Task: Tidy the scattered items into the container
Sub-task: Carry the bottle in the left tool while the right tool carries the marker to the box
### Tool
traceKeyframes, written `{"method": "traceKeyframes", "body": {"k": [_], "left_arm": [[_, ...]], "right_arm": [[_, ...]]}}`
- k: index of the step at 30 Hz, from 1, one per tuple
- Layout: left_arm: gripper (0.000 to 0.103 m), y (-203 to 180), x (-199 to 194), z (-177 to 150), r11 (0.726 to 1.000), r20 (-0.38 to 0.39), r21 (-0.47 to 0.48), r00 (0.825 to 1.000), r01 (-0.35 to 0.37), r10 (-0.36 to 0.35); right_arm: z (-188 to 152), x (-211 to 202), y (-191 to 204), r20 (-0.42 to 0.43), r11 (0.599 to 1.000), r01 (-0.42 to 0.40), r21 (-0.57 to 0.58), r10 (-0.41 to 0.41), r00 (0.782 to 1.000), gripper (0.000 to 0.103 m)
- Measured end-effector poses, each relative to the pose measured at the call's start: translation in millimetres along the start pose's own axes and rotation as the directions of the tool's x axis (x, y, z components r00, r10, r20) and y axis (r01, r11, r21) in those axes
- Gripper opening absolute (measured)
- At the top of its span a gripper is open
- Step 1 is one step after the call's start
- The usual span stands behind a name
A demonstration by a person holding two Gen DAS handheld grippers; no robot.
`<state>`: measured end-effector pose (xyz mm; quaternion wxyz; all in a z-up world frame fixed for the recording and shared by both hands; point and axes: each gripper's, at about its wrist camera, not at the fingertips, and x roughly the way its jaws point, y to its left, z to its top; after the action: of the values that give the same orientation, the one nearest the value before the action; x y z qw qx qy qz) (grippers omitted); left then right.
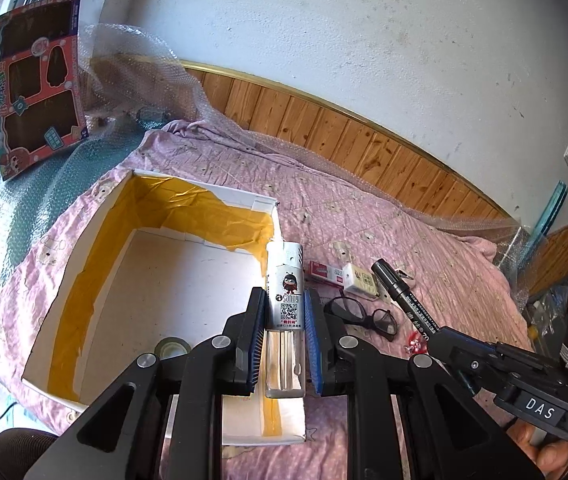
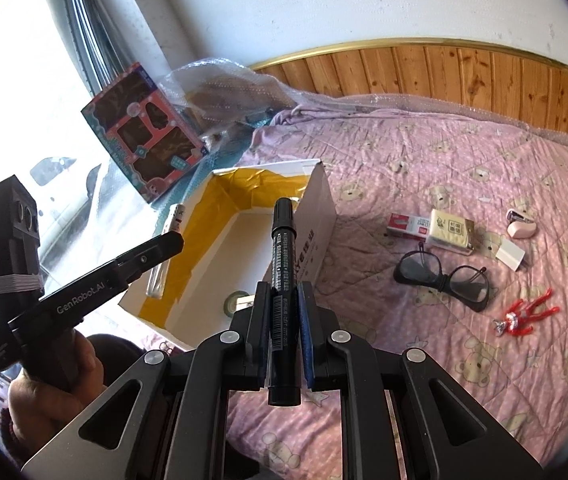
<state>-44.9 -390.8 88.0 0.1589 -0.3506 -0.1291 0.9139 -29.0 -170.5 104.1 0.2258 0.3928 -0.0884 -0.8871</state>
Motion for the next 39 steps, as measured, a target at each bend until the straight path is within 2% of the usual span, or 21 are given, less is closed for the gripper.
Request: {"method": "traceKeyframes", "body": {"k": [14,27,39], "left_arm": [[0.02,43.5,-0.8,7.3,0.997,0.008,-0.074,1.0,-0.008,0.008],[0.02,66.8,4.4,26.5,0.997,-0.01,-0.062,0.999,-0.045,0.044],[0.02,70.2,19.1,55.5,0.997,-0.035,0.001,0.996,-0.079,0.079]], "right_arm": [[14.4,29.1,34.6,-0.042,0.998,-0.032,-0.06,0.03,0.999,0.014],[37.5,53.3,52.7,-0.07,0.994,-0.084,-0.068,0.079,0.994,0.014],[64.9,76.4,60.8,-0.083,0.993,-0.101,-0.057,0.096,0.992,0.014]]}}
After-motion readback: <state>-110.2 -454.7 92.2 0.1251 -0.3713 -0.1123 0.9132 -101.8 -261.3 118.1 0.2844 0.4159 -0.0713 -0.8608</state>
